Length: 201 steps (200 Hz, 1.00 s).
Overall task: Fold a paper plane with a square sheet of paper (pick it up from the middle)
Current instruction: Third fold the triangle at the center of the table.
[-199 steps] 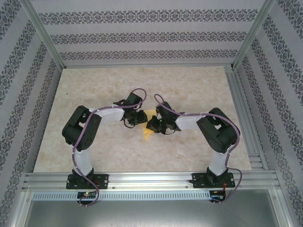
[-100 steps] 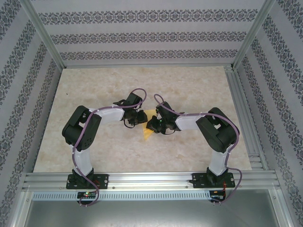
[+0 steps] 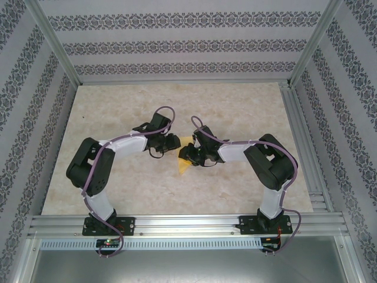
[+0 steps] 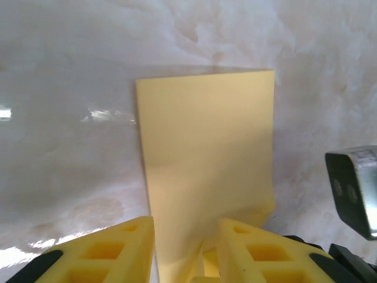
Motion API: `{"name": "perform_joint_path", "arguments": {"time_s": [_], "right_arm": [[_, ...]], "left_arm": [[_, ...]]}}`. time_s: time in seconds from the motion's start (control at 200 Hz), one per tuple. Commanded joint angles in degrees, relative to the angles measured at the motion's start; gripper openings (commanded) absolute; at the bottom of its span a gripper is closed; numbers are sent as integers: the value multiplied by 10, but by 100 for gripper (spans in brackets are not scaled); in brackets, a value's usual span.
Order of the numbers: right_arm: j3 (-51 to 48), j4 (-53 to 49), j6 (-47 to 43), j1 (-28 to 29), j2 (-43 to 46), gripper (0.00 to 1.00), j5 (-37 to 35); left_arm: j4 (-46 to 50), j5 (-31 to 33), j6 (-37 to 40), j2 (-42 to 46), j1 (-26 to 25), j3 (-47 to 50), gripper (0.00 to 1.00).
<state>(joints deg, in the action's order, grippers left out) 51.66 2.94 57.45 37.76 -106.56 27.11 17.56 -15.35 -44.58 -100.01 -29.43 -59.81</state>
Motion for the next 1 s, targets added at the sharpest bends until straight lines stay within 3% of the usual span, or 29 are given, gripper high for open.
{"name": "perform_joint_path", "arguments": {"time_s": [0.0,0.175,0.405,0.809,0.999], "right_arm": [[-11,-33,-18,-1,-18,39,-29],[-15,-31,-19,-1,-14,44,-32],[-10,-53,-27,-2,-16,16,-42],[-11,-57,-25,-1,-21,6,-47],[-12,-54,-24,-1,-18,5,-46]], "left_arm": [[-6,13,-16,28,23,23,35],[-15,-9,-13,38,26,41,34],[-24,-45,1,38,5,51,27],[-37,-82,3,-27,-40,32,6],[-36,-77,2,-50,-41,22,4]]}}
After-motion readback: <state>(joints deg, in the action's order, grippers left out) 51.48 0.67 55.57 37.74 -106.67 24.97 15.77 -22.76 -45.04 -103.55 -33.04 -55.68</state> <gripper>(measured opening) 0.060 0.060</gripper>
